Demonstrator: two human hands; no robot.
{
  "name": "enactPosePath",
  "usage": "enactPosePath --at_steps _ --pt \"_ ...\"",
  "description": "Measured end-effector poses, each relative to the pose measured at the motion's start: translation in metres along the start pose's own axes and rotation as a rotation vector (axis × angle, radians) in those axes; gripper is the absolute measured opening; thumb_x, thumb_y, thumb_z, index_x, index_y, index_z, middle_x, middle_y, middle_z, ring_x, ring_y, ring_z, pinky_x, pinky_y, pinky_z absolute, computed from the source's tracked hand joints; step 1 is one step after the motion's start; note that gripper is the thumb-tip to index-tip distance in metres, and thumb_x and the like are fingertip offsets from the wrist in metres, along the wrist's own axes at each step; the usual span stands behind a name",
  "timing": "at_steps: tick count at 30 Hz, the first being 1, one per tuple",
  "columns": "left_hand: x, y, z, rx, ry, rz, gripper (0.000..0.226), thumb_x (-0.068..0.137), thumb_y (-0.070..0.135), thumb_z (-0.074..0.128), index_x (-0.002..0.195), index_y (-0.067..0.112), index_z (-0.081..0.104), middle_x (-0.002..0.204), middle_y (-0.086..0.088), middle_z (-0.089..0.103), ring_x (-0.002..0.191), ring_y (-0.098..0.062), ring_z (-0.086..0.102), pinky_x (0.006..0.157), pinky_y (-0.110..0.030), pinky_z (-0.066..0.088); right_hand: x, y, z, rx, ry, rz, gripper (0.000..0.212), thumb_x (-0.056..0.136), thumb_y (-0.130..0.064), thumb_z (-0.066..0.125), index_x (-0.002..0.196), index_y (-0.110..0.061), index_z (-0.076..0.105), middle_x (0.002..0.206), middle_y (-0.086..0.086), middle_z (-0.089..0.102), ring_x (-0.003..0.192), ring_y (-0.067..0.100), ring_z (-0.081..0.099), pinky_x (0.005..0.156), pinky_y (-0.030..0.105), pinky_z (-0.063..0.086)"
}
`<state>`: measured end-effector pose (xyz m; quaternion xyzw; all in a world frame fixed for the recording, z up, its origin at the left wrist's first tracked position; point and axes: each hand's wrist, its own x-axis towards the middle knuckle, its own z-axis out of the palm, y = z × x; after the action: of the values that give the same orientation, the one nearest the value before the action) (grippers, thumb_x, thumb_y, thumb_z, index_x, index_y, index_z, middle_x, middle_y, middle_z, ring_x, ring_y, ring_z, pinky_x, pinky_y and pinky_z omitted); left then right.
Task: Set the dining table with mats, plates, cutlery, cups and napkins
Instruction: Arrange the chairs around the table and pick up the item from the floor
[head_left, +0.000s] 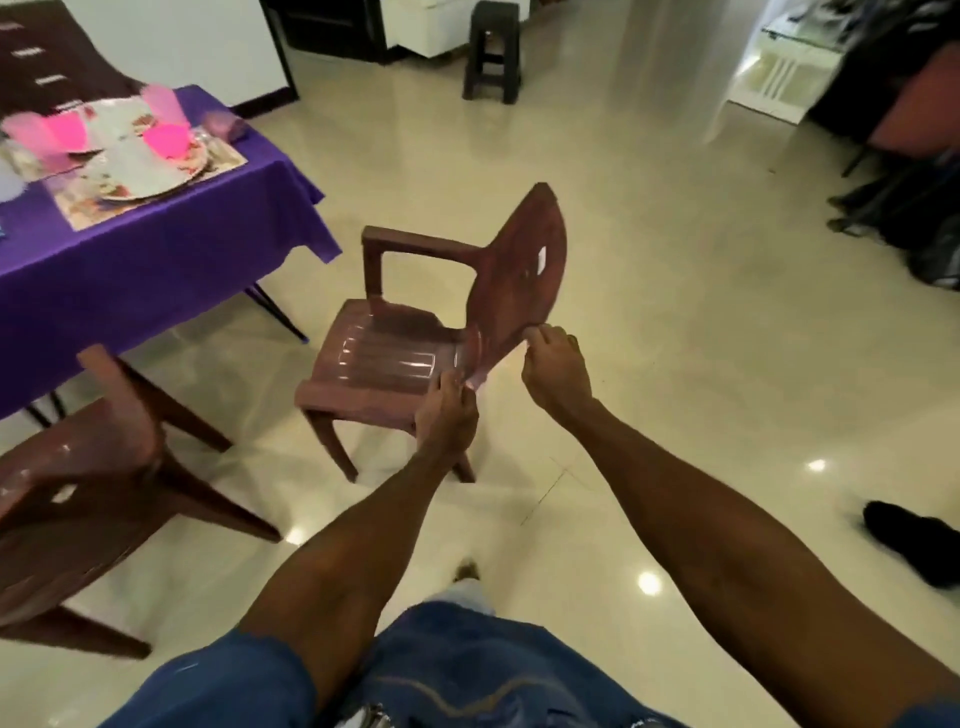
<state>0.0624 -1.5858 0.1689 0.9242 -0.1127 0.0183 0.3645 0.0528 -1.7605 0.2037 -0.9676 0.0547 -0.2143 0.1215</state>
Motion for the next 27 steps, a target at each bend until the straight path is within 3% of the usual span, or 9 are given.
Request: enactPosePath --at_steps 3,9,15,21,25,27 --pt "0.053 0.03 0.033 -0.095 0.027 -0.046 0.015 0.098 0.025 0.044 0.107 0.016 0.051 0.103 -0.004 0.054 0.085 -0.025 0.058 0.071 -0.04 0.051 0.037 0.043 0.002 0.02 0.037 0.053 0.026 0.084 -0.001 0.047 0.104 -0.004 0.064 0.099 0.013 0.066 0.087 0.032 0.058 0.078 0.04 0.046" --pt "0.171 0.063 0.087 -0.206 0.046 -0.229 0.029 0.097 0.03 0.046 0.116 0.011 0.056 0.121 -0.01 0.059 0.109 -0.03 0.057 0.093 -0.044 0.048 0.132 0.107 0.017 0.046 0.059 -0.01 0.032 0.085 -0.012 0.044 0.108 -0.004 0.064 0.097 0.011 0.065 0.085 0.031 0.057 0.075 0.041 0.047" --pt "0.263 0.079 0.116 -0.182 0.046 -0.364 0.035 0.099 0.031 0.046 0.123 0.008 0.054 0.126 -0.013 0.057 0.115 -0.032 0.054 0.098 -0.043 0.044 0.235 0.148 0.053 0.028 -0.063 -0.207 0.018 0.082 -0.016 0.051 0.09 -0.012 0.066 0.096 0.005 0.065 0.085 0.028 0.06 0.073 0.038 0.044" --pt "0.3 0.072 0.128 -0.141 0.034 -0.532 0.039 0.094 0.037 0.049 0.117 0.008 0.058 0.124 -0.015 0.059 0.113 -0.033 0.054 0.097 -0.045 0.046 0.307 0.152 0.089 0.059 -0.443 -0.36 0.018 0.086 -0.021 0.051 0.086 -0.016 0.068 0.1 0.005 0.068 0.104 0.027 0.057 0.095 0.042 0.038" --pt "0.304 0.053 0.143 -0.12 0.003 -0.647 0.053 0.078 0.048 0.042 0.11 0.012 0.063 0.115 -0.012 0.064 0.107 -0.032 0.061 0.093 -0.044 0.05 0.335 0.152 0.097 -0.103 -0.748 -0.455 0.026 0.091 -0.029 0.046 0.098 -0.018 0.068 0.103 0.004 0.069 0.101 0.027 0.063 0.088 0.038 0.045" --pt "0.294 0.075 0.131 -0.123 0.027 -0.702 0.045 0.085 0.042 0.046 0.113 0.011 0.064 0.117 -0.012 0.065 0.107 -0.032 0.061 0.092 -0.041 0.051 0.333 0.157 0.105 -0.171 -0.805 -0.549 0.027 0.092 -0.029 0.047 0.101 -0.019 0.07 0.102 0.003 0.071 0.1 0.027 0.065 0.086 0.038 0.046"
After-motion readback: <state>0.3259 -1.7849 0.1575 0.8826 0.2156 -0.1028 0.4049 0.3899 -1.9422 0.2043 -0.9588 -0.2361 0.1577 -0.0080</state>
